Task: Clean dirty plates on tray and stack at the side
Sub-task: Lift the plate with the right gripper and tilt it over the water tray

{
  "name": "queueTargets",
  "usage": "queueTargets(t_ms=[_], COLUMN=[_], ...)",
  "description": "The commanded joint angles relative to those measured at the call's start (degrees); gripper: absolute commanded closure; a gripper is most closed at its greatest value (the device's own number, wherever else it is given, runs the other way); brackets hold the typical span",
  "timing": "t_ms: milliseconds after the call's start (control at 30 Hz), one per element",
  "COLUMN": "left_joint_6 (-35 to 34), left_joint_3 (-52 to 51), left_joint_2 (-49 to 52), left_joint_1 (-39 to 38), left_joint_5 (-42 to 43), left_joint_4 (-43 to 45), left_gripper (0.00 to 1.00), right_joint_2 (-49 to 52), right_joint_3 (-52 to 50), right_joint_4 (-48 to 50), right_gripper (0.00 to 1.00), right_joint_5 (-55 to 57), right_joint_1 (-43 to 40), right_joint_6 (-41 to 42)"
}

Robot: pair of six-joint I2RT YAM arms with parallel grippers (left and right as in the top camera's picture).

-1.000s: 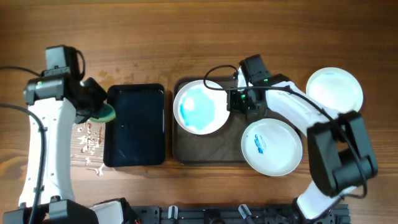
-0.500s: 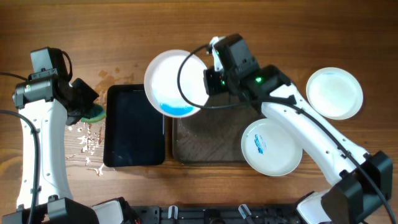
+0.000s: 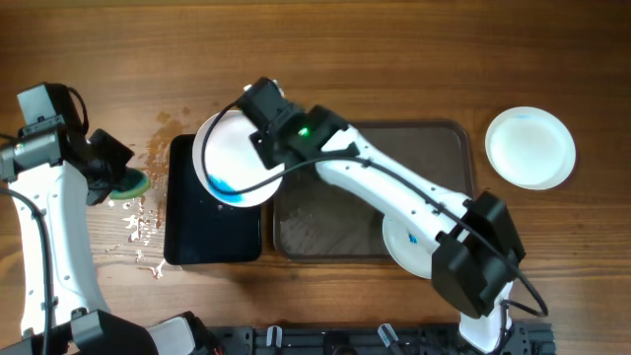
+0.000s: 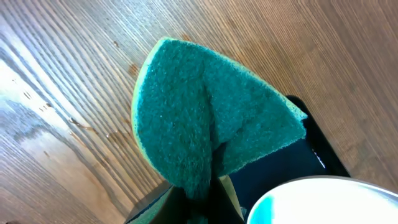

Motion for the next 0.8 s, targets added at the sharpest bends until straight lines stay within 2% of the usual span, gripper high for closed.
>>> queueTargets(t_ms=[0,100,200,367,433,767], left_joint_6=[0.9,0.9,0.9,0.9,0.9,0.9], left_joint_3=[0.0,0.0,0.0,0.0,0.0,0.0], left_joint_2=[0.3,0.3,0.3,0.3,0.3,0.3], left_joint_1=[0.3,0.3,0.3,0.3,0.3,0.3], left_joint_5=[-0.8,-0.9,-0.8,-0.8,-0.8,-0.8], left_joint_4=[0.6,0.7,0.7,0.6,0.7,0.7], left_gripper=[0.96,0.96,0.96,0.96,0.96,0.96], right_joint_2=[0.3,0.3,0.3,0.3,0.3,0.4], right_joint_3=[2.2,2.3,2.3,2.3,2.3,2.3], right_joint_4=[0.2,2.1,8.4,24.0,27.8,28.9], right_gripper=[0.95,0.95,0.95,0.95,0.95,0.95], right_joint_5=[15.6,27.5,39.0,54.3,55.1,55.5], right_joint_1=[4.7,9.2,14.3,20.1,21.2,21.6], right_joint_6=[-4.2,-8.8,-17.2,-33.0,-36.8,-38.4])
